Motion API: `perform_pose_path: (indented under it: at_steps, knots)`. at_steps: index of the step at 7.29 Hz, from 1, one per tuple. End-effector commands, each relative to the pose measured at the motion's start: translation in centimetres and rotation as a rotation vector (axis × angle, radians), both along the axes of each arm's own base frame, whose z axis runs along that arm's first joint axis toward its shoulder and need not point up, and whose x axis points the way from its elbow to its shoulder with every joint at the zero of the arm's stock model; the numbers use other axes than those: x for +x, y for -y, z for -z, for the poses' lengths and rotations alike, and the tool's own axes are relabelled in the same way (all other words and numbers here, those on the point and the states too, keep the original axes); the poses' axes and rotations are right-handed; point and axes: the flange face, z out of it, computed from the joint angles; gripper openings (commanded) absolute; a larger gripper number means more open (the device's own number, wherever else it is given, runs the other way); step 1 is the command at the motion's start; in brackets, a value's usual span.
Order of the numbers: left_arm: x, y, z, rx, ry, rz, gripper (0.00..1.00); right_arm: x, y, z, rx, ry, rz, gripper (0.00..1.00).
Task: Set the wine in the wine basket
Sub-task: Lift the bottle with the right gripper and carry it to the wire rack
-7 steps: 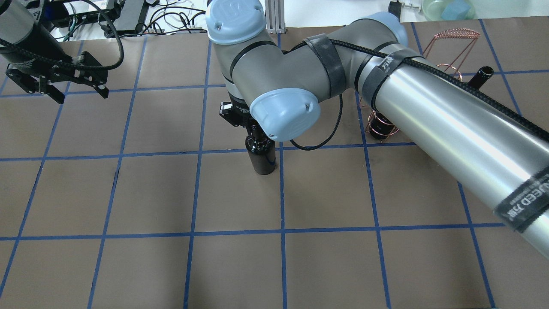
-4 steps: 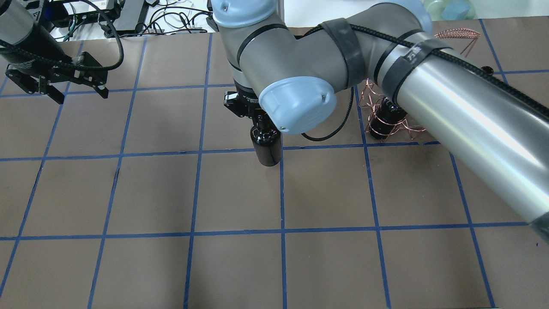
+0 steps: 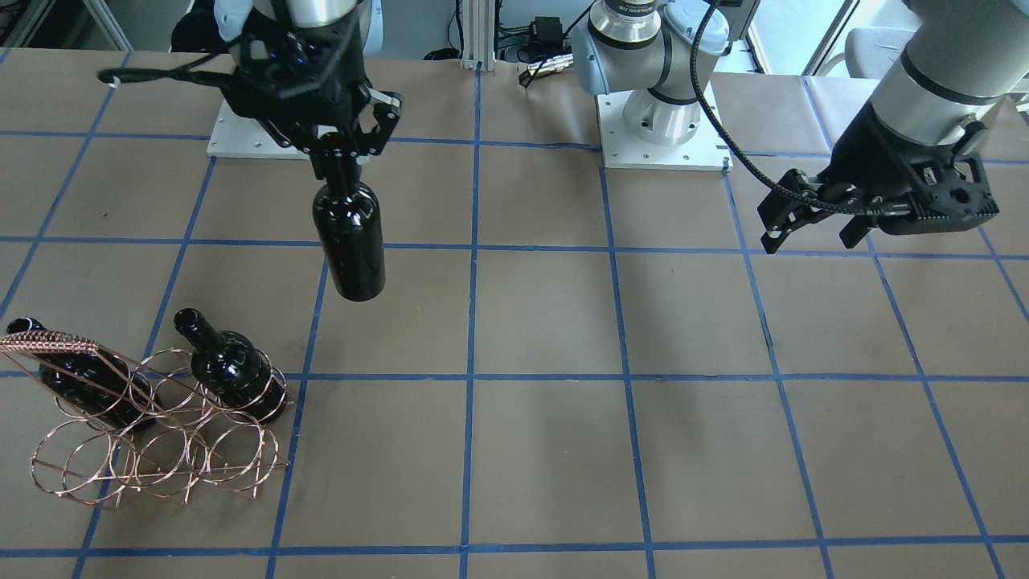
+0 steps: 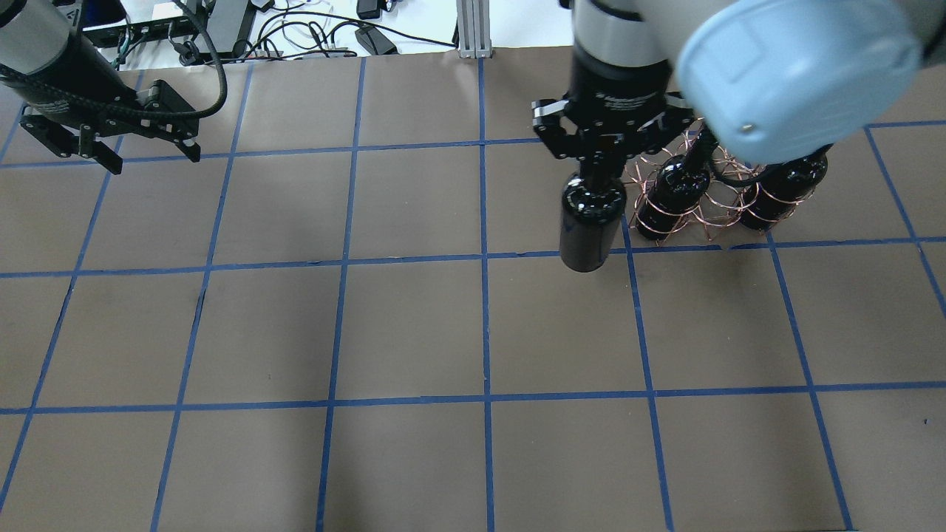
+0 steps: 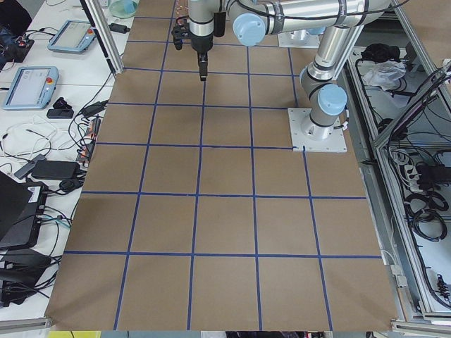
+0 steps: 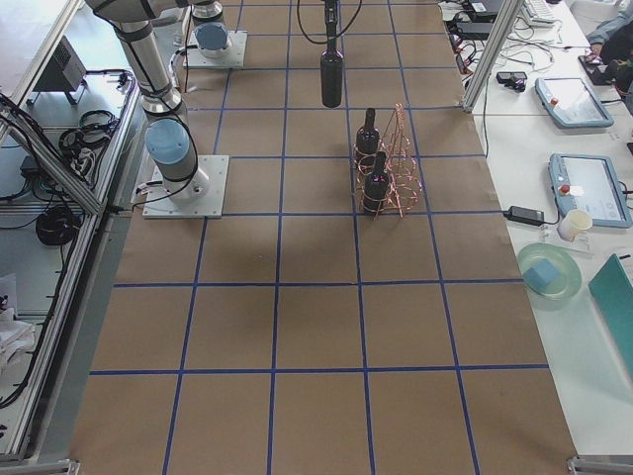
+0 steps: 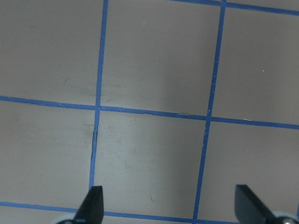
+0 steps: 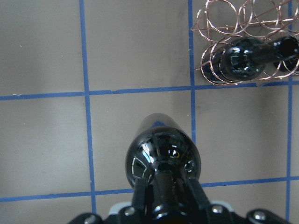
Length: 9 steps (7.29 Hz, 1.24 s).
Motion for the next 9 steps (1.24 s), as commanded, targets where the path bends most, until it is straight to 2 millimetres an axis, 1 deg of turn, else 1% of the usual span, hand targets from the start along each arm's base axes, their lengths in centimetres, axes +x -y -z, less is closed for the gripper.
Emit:
perform_pose_path:
  at_steps: [1, 2, 3, 5, 6, 7, 8, 9]
  knots:
    - [-5.7, -1.9, -1.6, -0.025, -0.004, 0.002, 1.00, -7.3, -2.3, -3.6, 0.013, -0.014, -0.012, 0.00]
    - [-8.9, -2.7, -1.7, -0.025, -0.006, 0.014, 1.00, -10.5, -1.7, -4.0, 0.012, -0.019, -0.010, 0.00]
    - [-9.9, -3.0, -1.6, -0.022, 0.001, 0.030, 1.00, -13.0, -1.1, -4.1, 0.009, -0.024, -0.039, 0.00]
    - [-10.3, -3.8, -1.6, -0.022, 0.001, 0.039, 1.00, -18.3, -0.2, -4.2, 0.014, -0.050, -0.035, 0.00]
    - [-10.4, -4.2, -1.3, -0.014, 0.001, 0.041, 1.00, -21.0, 0.7, -4.6, -0.041, -0.046, 0.007, 0.00]
    - [-10.4, -4.5, -0.9, -0.008, 0.001, 0.042, 1.00, -22.0, 1.9, -4.0, -0.058, 0.007, 0.013, 0.00]
    - [-10.3, -4.4, -0.8, -0.006, 0.003, 0.044, 1.00, -22.8, 4.7, -2.7, -0.090, 0.000, 0.002, 0.00]
    - [-10.4, -4.5, -0.7, -0.005, 0.002, 0.042, 1.00, -23.0, 6.0, -2.3, -0.103, 0.010, -0.004, 0.00]
